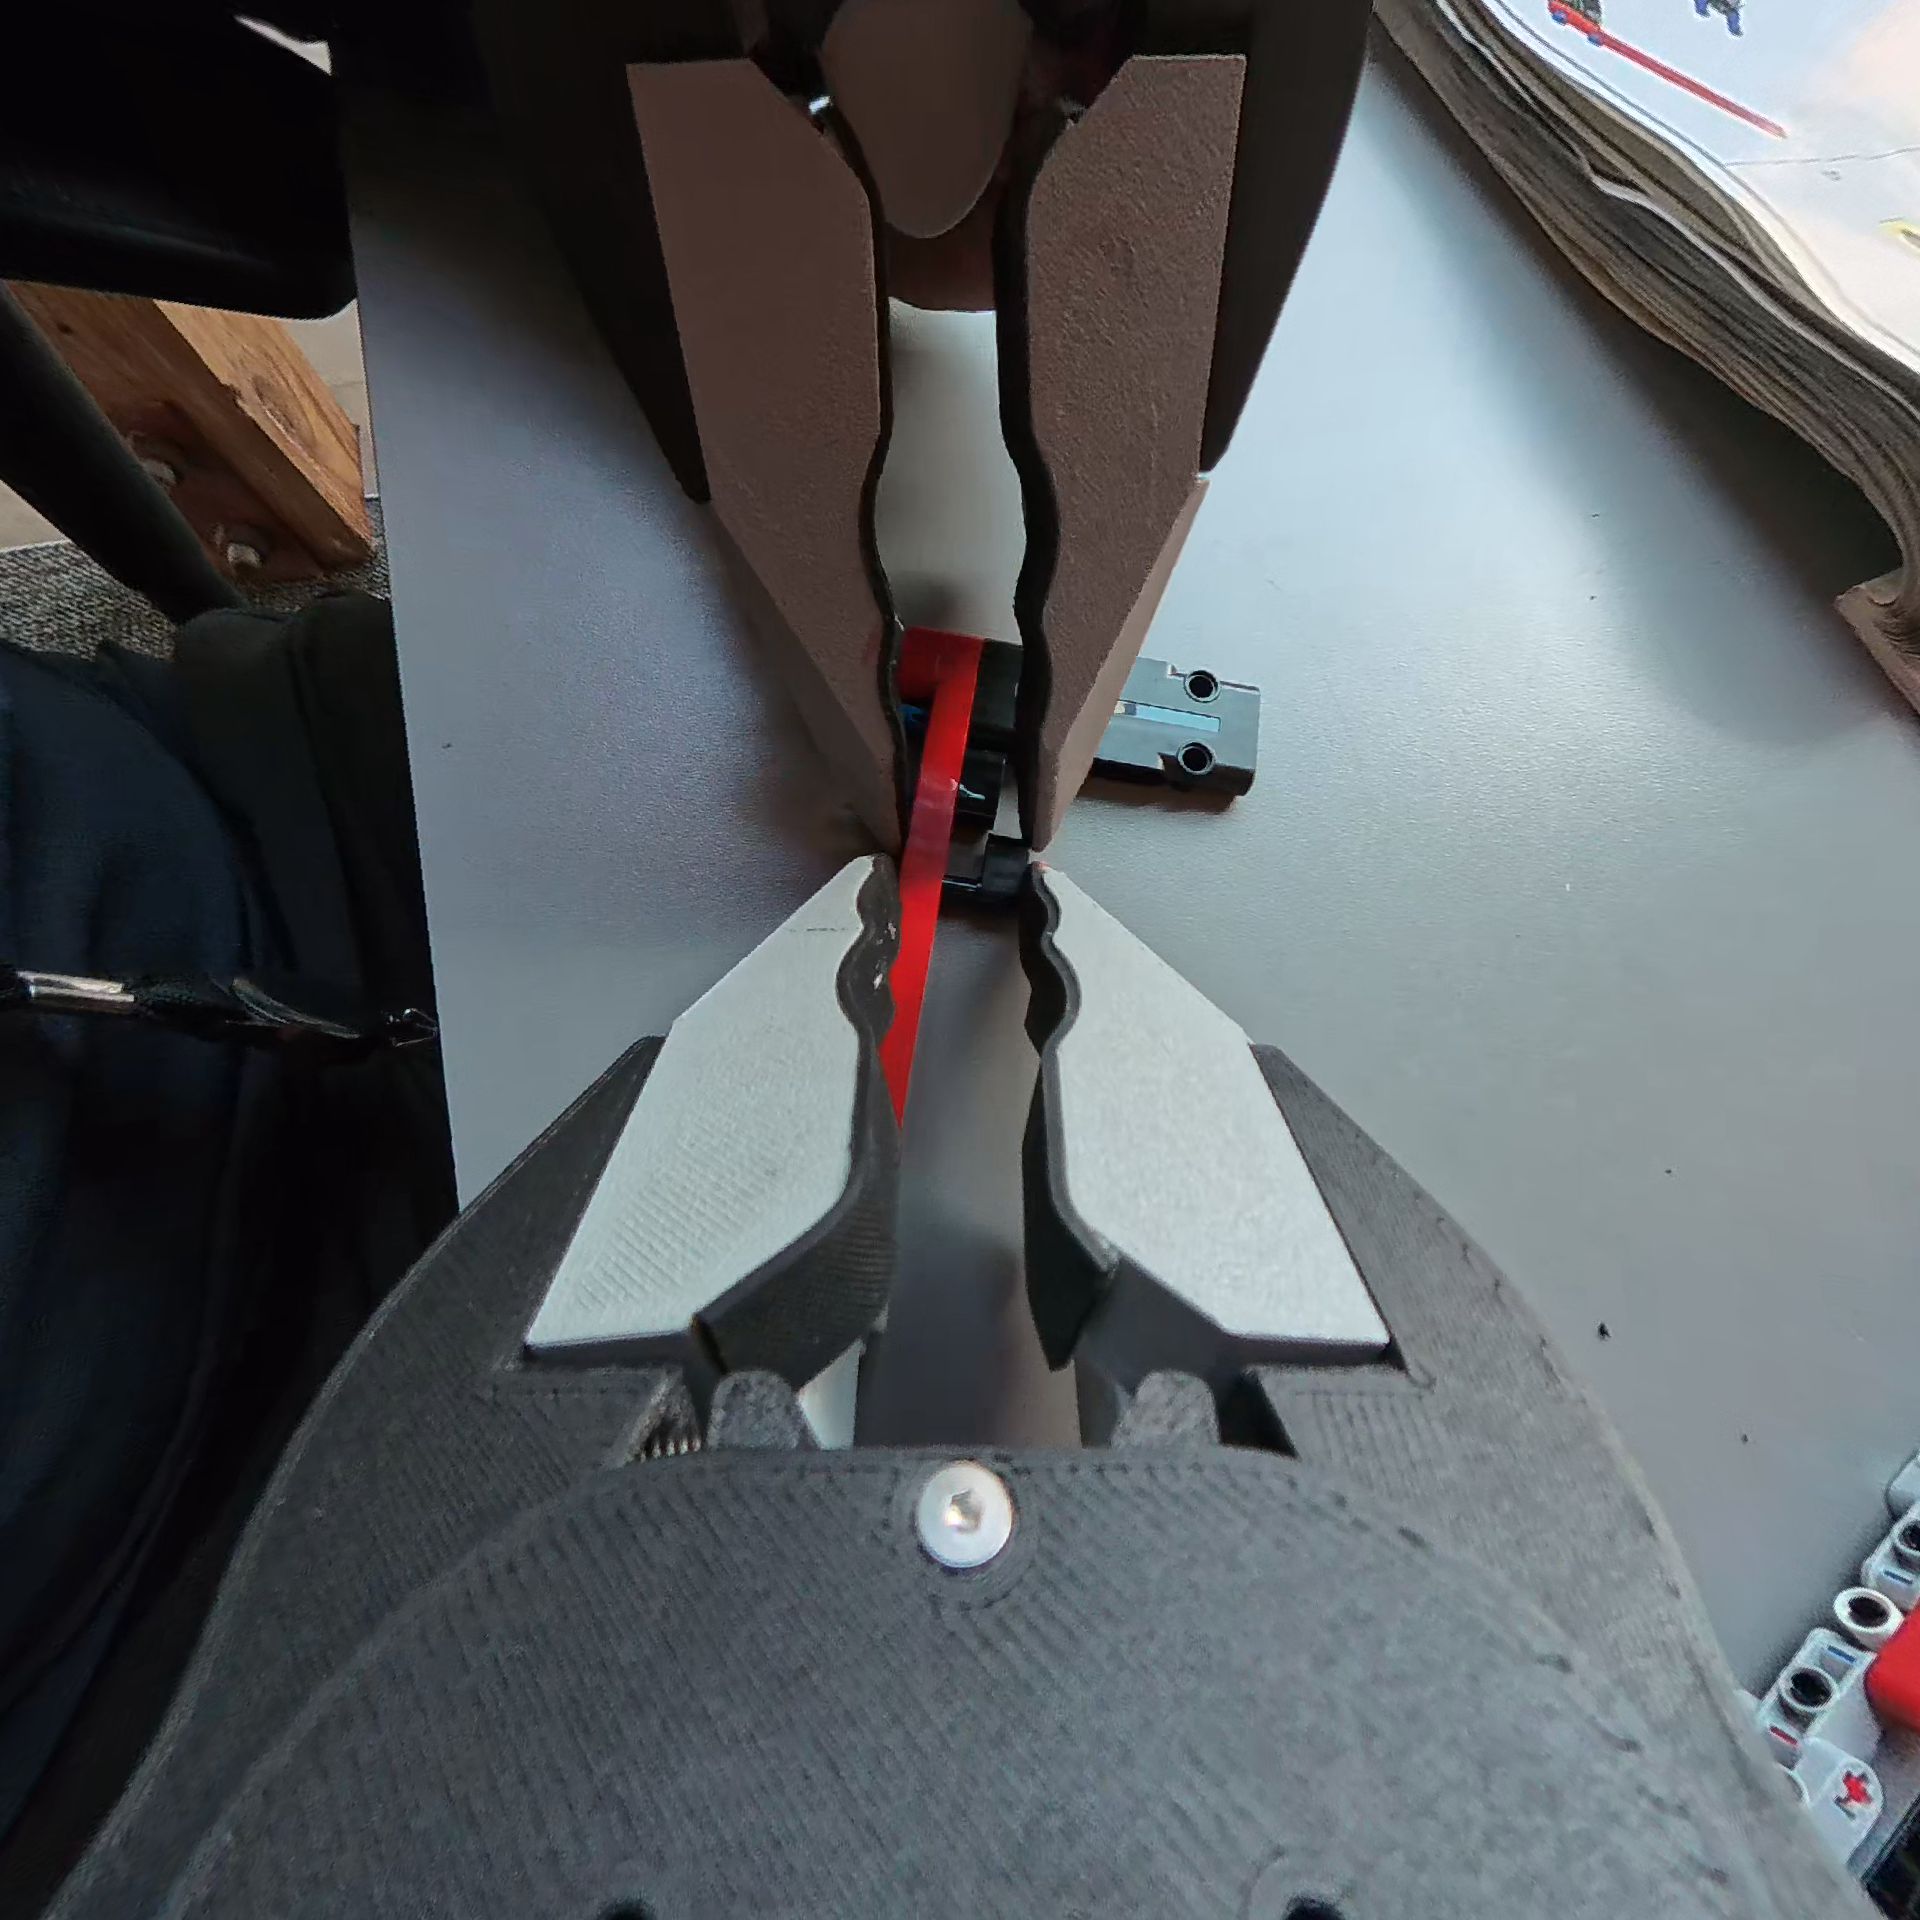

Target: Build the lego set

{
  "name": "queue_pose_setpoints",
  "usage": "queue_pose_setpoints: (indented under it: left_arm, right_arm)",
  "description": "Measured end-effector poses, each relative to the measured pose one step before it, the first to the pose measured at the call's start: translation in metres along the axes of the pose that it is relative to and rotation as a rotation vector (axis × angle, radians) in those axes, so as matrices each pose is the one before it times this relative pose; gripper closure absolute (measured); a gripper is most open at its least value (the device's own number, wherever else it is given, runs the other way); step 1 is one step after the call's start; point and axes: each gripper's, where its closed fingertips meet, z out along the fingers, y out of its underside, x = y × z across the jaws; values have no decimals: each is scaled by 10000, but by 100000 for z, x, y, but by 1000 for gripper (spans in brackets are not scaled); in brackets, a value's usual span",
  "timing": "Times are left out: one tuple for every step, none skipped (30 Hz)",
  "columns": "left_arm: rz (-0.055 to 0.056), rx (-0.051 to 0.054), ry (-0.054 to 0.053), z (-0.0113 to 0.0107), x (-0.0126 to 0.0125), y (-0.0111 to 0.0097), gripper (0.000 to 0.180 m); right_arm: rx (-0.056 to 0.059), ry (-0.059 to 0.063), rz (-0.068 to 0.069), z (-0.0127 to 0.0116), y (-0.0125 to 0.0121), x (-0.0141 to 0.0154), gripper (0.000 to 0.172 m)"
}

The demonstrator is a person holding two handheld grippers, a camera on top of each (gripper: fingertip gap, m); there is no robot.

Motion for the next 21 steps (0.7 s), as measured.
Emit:
queue_pose_setpoints:
  left_arm:
    - [-25, -47, 75, 8, 2, -2, 161]
    - [4, -36, 36, 3, -5, -8, 161]
    - [4, -27, -4, 5, 8, -4, 161]
    - [46, -12, -48, 4, 9, -18, 161]
    - [121, -1, -74, 2, 8, -14, 162]
    - [110, -21, -51, 12, 7, -13, 162]
    - [86, -53, -18, 9, -3, -2, 164]
    - [57, -61, 23, 13, 15, 4, 164]
    - [30, -33, 42, 4, 13, 2, 164]
    - [28, -8, 41, -2, -2, -4, 164]
    - [5, 2, 35, 6, 5, -3, 164]
    - [-12, -1, 29, 9, 11, -6, 164]
    - [-34, 4, 20, 1, 7, 0, 164]
    - [-49, 40, 21, -3, 1, 0, 164]
    - [-139, 75, 39, 0, -11, -2, 164]
    - [-176, 109, 36, 6, -7, -4, 165]
    - [-118, 106, 14, 13, -14, -3, 164]
    - [-46, 116, -24, 50, -48, -54, 164]
    - [-67, 73, 0, 65, -35, -57, 164]
    - [-46, 21, 12, 53, -13, -39, 163]
    - [5, -4, -16, 10, -18, -8, 163]
  right_arm:
    - [0, 8, 9, -1, 2, 15, 149]
    - [-2, 8, -5, 7, 8, 4, 149]
    - [-4, 7, -23, 3, -4, -13, 149]
    - [-4, 9, -50, 1, 7, -35, 149]
    - [-4, 41, -68, 6, -15, -12, 149]
    - [-12, 68, -59, 9, -3, -1, 149]
    - [-12, 59, -42, 13, -5, -4, 149]
    - [-6, 22, -17, 2, -4, -6, 149]
    - [-3, -10, 13, -4, -4, 0, 150]
    - [-7, 0, 23, 0, -5, 8, 150]
    - [-11, 37, 4, 3, 2, 23, 149]
    - [-17, 68, -7, 5, 9, 13, 150]
    - [-17, 94, -3, 0, 8, 14, 149]
    - [-10, 94, 7, 5, 9, -5, 149]
    - [10, 61, 30, -3, -14, 11, 149]
    - [24, -4, 96, -12, -7, 11, 149]
    - [5, -59, 230, -32, -3, 30, 150]
    - [-1, -105, 274, -72, 29, 49, 150]
    - [11, -120, 194, -65, 36, 37, 150]
    - [12, -71, 100, -52, 22, 32, 150]
    - [2, 20, -2, -6, 3, 27, 150]
